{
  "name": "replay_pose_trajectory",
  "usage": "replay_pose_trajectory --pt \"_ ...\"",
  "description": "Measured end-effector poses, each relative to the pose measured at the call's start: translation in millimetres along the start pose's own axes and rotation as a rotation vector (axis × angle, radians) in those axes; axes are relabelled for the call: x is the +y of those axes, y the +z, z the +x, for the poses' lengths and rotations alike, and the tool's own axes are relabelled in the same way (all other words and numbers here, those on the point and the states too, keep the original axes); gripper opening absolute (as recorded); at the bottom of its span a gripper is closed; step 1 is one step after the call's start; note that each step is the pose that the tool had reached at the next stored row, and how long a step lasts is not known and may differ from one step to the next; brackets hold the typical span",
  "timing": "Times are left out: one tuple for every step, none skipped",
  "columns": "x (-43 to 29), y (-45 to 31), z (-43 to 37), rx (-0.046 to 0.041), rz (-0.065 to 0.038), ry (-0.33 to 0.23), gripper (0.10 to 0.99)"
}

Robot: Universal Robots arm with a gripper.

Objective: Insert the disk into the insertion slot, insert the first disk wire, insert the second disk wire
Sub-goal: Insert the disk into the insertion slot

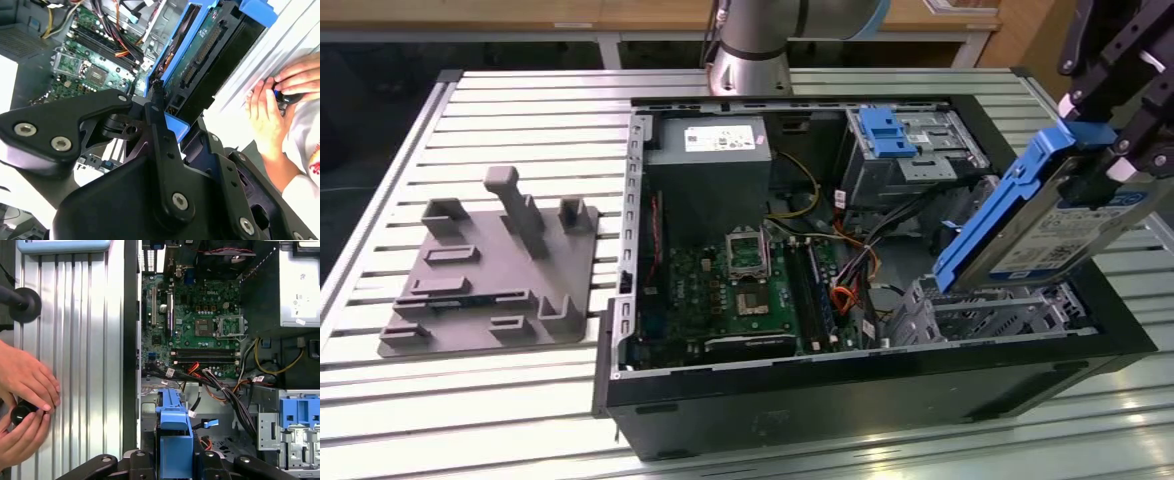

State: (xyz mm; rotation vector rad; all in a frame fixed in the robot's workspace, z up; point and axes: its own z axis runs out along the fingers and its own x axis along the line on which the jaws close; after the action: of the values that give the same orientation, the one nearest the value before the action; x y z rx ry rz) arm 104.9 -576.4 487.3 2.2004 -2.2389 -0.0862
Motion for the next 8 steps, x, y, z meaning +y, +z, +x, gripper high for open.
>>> replay_pose_trajectory --pt "0.0 0.0 0.3 -0.0065 0.000 0.000 0.365" --pt "0.0 0.0 0.5 -0.0130 0.000 -0.001 0.365" --pt "0.0 0.0 0.8 -0.0194 0.000 -0.001 0.365" --pt "0.0 0.0 1.1 -0.0239 0.000 -0.001 0.365" --pt "0.0 0.0 1.3 -0.0276 0.000 -0.001 0.365" --pt "0.0 0.0 1.5 -0.0295 -0.001 -0.001 0.365" --pt "0.0 -0.1 1.5 -0.0295 -0.001 -0.001 0.365" --pt "0.0 -0.1 1.5 -0.0295 -0.001 -0.001 0.365"
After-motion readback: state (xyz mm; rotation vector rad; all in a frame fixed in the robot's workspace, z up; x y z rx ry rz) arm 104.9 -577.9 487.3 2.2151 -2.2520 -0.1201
